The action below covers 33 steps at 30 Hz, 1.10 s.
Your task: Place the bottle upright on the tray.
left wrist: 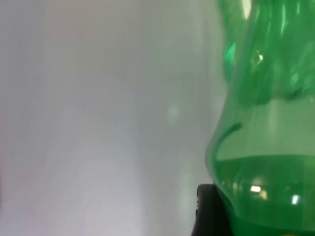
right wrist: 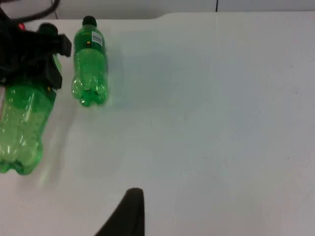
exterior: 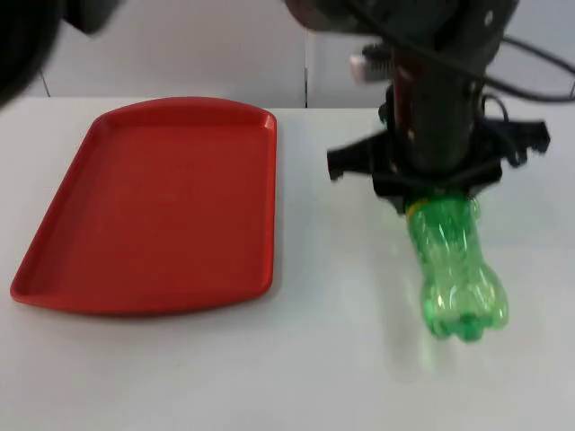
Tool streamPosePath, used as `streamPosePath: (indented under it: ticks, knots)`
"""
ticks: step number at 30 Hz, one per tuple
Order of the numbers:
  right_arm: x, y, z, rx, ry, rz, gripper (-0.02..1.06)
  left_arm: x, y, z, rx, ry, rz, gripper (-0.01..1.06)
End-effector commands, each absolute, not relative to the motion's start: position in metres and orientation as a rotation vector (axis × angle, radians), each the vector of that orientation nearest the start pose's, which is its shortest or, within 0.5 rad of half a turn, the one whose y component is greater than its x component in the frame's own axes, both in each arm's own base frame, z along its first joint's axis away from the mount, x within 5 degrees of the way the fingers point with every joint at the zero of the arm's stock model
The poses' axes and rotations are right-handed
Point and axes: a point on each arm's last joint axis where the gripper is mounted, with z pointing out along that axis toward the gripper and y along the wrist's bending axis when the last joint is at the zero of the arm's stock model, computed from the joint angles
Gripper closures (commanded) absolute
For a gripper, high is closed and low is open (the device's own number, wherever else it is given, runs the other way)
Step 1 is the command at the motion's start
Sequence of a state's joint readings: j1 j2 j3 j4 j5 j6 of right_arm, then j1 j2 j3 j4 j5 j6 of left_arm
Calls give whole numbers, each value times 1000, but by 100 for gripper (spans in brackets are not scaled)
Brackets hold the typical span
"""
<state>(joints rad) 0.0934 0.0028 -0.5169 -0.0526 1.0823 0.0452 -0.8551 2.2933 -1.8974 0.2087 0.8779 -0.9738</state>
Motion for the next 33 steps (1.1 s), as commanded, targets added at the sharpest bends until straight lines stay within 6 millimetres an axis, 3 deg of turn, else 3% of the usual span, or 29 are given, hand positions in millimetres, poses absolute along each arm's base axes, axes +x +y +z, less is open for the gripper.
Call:
streamPosePath:
  ticks: [1,2,7,8,12,13,14,16,17,21,26,33]
  knots:
    - [-7,-4,280,-38,2047,26,-1,337,-360,213,30,2626,-280,105]
    - [-7,-4,280,-38,2047,26,-1,337,-360,213,30,2626,-280,105]
    - [-7,-4,280,-38,2047,26,-1,338,-340,286,104,2359,-256,105]
    - [-7,-4,280,-38,2047,26,-1,338,-340,286,104,2359,-256,105]
    - [-7,-4,280,-38,2047,26,-1,333,-322,344,150,2149,-251,105]
    - [-7,-4,280,-38,2047,26,-1,333,-322,344,150,2149,-251,105]
    - [-7,-4,280,-38,2047,26,-1,331,-317,357,153,2105,-264,105]
    - [-7,-4,280,-38,2047,26,-1,332,-303,387,153,2006,-353,105]
    - [-7,-4,280,-38,2047,26,-1,332,-303,387,153,2006,-353,105]
    - [-7,-4,280,-38,2047,26,-1,339,-275,432,235,1816,-541,105]
    - [-7,-4,280,-38,2047,26,-1,347,-248,450,354,1729,-507,105]
    - [-7,-4,280,-38,2047,26,-1,362,-213,457,467,1684,-446,105]
